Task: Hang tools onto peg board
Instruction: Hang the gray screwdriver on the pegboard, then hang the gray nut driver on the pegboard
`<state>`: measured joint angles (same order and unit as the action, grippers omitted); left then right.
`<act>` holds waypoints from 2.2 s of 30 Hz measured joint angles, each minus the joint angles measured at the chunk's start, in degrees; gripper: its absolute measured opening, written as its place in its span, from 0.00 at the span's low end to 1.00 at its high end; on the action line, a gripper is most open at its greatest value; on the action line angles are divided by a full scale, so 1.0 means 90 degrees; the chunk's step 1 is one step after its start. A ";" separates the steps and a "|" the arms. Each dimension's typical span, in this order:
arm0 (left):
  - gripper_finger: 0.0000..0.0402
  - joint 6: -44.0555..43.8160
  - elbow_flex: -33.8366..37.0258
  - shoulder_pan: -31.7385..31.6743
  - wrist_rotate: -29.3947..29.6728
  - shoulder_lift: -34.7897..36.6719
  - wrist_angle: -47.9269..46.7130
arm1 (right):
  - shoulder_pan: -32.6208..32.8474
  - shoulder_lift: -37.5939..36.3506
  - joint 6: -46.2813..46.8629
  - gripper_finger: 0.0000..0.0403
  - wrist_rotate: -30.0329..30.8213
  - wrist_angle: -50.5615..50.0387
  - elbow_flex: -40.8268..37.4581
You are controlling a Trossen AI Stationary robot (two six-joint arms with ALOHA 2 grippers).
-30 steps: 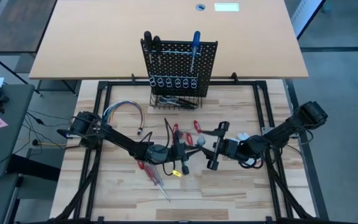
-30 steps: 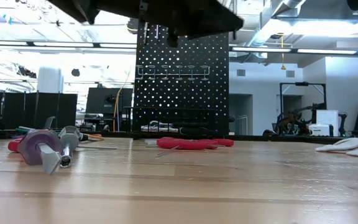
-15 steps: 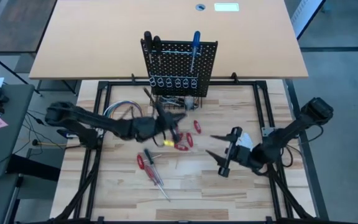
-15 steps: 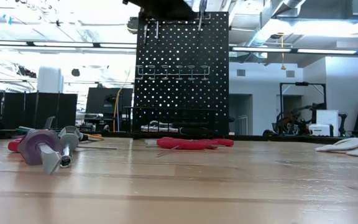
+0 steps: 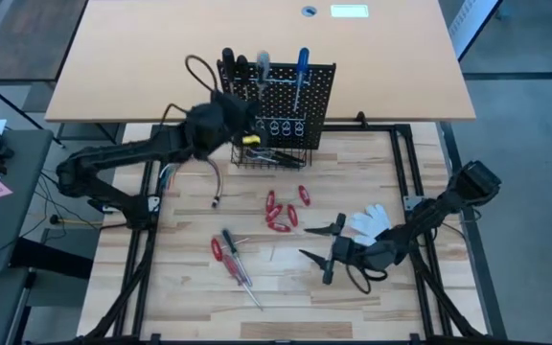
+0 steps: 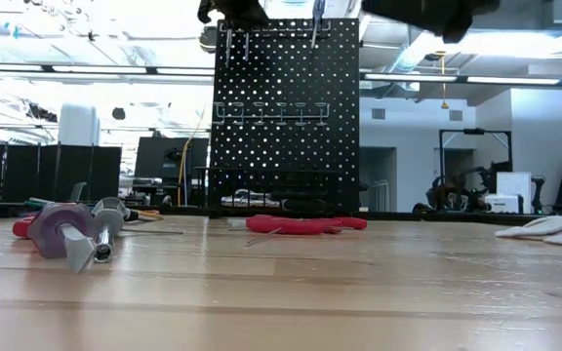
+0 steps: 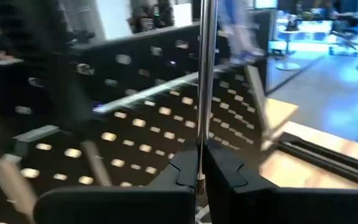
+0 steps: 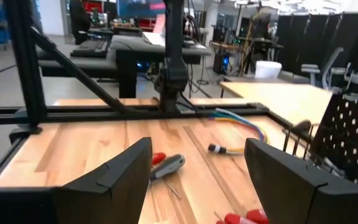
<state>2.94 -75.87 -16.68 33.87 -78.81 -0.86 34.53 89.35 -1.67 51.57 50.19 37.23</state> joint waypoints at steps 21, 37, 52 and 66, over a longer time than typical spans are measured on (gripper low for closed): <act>0.00 -0.0772 -0.0008 -0.0851 -0.0513 -0.0617 0.0048 | -0.0020 0.0079 0.0017 0.66 -0.0032 0.0156 0.0000; 0.27 -0.0825 0.0019 -0.0692 -0.0157 -0.0629 -0.0403 | -0.0001 0.0079 0.0019 0.66 -0.0051 0.0134 0.0000; 0.33 -0.0697 0.0022 0.0390 0.0748 -0.0442 -0.2035 | -0.0004 0.0079 0.0148 0.66 -0.0056 -0.0007 0.0000; 0.33 -0.3080 0.0870 0.3308 0.1968 -0.0447 -0.4775 | -0.0850 0.0085 0.2166 0.66 -0.2052 -0.1503 0.0045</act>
<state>-24.77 -68.04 13.09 51.58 -82.83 -43.84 26.88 90.11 17.83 33.10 36.66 37.63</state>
